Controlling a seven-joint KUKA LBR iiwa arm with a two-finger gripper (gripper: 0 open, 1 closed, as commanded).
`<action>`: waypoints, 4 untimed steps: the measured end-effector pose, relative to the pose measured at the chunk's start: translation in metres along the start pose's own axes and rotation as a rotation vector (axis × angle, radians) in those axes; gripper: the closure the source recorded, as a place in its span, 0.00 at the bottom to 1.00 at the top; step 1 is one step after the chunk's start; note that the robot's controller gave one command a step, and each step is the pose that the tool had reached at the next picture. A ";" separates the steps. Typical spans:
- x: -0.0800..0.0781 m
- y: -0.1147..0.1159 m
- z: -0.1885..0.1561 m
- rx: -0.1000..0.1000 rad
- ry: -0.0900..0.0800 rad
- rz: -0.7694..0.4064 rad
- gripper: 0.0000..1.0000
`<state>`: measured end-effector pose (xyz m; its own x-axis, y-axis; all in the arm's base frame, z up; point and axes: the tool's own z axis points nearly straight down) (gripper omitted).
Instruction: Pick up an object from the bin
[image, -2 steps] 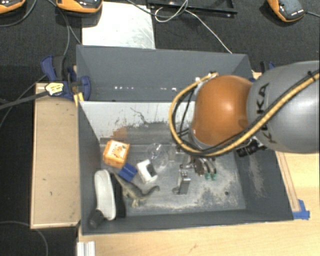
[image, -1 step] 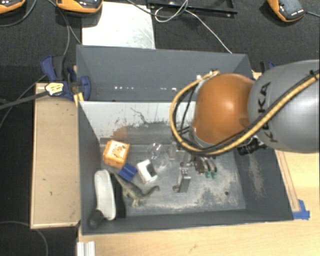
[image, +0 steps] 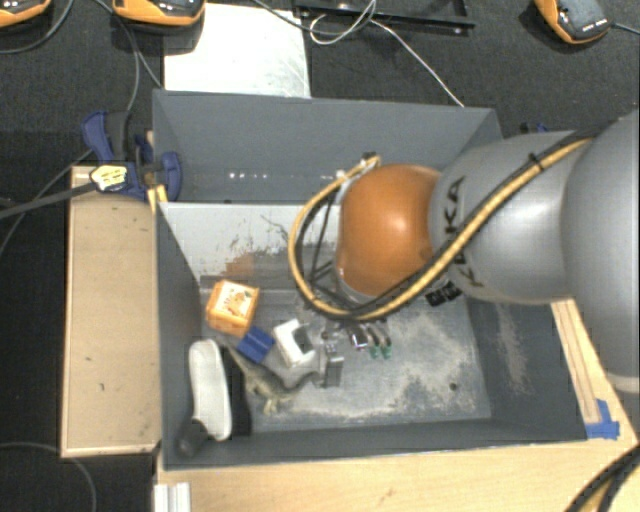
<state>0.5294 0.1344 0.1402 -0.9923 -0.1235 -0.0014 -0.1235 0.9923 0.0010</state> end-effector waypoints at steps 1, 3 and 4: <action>0.000 0.005 0.061 -0.001 -0.003 0.185 0.00; -0.036 0.088 0.069 0.013 0.009 0.121 0.00; -0.044 0.096 0.070 0.024 0.007 0.105 0.00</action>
Offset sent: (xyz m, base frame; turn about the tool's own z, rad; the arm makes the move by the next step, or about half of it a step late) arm -0.0126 0.0333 -0.0626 0.0152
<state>0.5613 0.2354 0.0705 -0.9998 -0.0190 0.0044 -0.0191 0.9996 -0.0228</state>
